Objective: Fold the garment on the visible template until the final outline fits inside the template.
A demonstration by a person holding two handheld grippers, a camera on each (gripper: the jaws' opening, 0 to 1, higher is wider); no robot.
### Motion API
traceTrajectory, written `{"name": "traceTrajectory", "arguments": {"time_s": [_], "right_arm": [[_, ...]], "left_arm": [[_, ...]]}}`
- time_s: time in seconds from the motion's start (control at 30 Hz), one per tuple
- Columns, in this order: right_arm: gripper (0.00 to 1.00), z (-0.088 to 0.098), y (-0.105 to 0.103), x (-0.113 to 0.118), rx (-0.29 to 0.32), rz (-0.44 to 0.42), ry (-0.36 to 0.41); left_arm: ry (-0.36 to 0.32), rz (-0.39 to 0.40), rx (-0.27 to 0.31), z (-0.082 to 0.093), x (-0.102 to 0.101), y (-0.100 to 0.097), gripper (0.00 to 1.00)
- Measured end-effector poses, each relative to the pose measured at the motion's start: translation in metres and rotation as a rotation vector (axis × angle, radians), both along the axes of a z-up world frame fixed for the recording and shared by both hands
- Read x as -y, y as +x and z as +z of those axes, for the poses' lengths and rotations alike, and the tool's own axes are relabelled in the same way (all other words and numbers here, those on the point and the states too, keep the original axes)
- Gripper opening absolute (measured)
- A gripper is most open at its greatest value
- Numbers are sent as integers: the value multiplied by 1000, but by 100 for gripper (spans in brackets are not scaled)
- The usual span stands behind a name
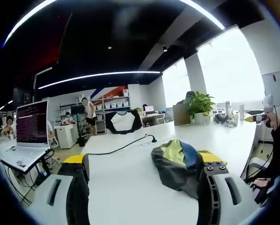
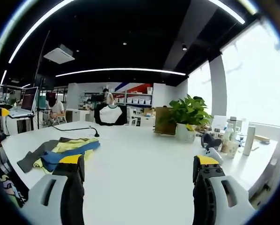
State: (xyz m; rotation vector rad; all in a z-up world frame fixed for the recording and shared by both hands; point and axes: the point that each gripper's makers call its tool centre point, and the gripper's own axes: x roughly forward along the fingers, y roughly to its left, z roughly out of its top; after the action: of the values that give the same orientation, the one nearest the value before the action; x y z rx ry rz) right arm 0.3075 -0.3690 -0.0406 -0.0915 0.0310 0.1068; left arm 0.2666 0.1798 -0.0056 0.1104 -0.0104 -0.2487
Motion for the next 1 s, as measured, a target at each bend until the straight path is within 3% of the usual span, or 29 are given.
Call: {"name": "traceTrajectory", "arguments": {"time_s": [0.57,1.0], "right_arm": [[99,-5,2,-2,-18,14,-24],[99,-5,1,1,-18,10,-18]], "left_arm": [[21,-168,-79,-27,53,10,99],[43,-253,-155,-54,85,16,97]]}}
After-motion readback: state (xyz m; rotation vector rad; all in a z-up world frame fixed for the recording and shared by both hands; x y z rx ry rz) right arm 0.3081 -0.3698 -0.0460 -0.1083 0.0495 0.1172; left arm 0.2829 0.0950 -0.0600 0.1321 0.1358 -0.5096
